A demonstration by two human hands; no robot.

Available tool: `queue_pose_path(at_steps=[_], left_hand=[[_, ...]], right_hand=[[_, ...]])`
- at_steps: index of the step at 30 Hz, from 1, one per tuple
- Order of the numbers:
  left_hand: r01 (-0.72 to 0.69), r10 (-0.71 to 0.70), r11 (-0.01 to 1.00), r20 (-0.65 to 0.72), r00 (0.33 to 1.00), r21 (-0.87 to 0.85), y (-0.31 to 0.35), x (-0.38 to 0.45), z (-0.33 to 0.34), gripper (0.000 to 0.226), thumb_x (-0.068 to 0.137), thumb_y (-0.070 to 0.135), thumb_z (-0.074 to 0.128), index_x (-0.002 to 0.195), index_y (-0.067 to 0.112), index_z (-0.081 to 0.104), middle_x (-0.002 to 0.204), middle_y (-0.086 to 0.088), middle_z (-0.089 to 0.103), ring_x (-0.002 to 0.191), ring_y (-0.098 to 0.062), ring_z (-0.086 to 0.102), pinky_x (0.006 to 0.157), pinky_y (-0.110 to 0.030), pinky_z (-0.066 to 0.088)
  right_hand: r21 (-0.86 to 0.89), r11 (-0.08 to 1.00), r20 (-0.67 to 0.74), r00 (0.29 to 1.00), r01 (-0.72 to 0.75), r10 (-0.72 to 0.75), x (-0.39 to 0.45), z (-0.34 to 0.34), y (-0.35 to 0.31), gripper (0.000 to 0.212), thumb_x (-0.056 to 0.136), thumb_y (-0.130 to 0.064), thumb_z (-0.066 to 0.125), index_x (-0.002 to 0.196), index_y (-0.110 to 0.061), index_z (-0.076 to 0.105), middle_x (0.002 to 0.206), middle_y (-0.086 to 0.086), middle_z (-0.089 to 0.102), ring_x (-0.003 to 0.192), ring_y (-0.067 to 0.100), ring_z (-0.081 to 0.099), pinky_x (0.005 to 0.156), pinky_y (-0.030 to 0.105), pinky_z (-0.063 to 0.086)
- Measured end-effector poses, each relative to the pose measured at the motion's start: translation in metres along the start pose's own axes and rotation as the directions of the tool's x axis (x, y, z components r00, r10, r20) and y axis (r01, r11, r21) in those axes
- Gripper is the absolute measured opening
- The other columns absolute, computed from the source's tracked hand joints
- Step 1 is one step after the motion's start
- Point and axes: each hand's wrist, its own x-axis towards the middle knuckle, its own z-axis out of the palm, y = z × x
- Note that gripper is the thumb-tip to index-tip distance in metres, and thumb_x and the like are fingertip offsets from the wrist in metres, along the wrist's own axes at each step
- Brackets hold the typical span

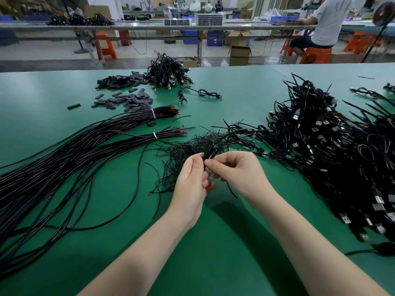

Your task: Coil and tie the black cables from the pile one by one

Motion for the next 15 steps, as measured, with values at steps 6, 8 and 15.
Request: queue_pose_path(at_steps=[6,8,15], left_hand=[[-0.210,0.237,0.717,0.051,0.970,0.665,0.012,0.003,-0.013,0.029,0.095,0.041,0.045,0.075,0.024,0.056,0.064,0.010,0.054,0.064,-0.006,0.048,0.066,-0.032,0.049],[-0.325,0.354,0.544,0.139,0.925,0.774,0.021,0.002,-0.014,0.041,0.089,0.048,0.044,0.068,0.013,0.052,0.060,-0.002,0.054,0.060,-0.013,0.046,0.064,-0.033,0.046],[-0.374,0.391,0.455,0.196,0.899,0.808,0.036,-0.006,-0.009,0.042,0.085,0.049,0.061,0.062,0.016,0.048,0.047,0.011,0.042,0.043,-0.007,0.034,0.043,-0.024,0.031]], right_hand=[[-0.097,0.995,0.032,0.999,-0.024,0.027,0.001,-0.011,0.000,0.017,0.082,-0.018,0.076,0.067,-0.012,0.070,0.062,0.005,0.066,0.059,0.016,0.054,0.062,0.033,0.046],[-0.158,0.987,0.060,0.998,-0.011,0.021,0.002,-0.014,-0.003,0.019,0.082,-0.019,0.076,0.065,-0.016,0.067,0.061,0.002,0.065,0.059,0.016,0.055,0.062,0.033,0.047],[-0.267,0.962,0.119,0.993,0.058,-0.026,0.000,-0.015,-0.013,0.023,0.082,-0.013,0.070,0.061,-0.018,0.064,0.057,-0.002,0.059,0.053,0.010,0.044,0.053,0.024,0.038]])
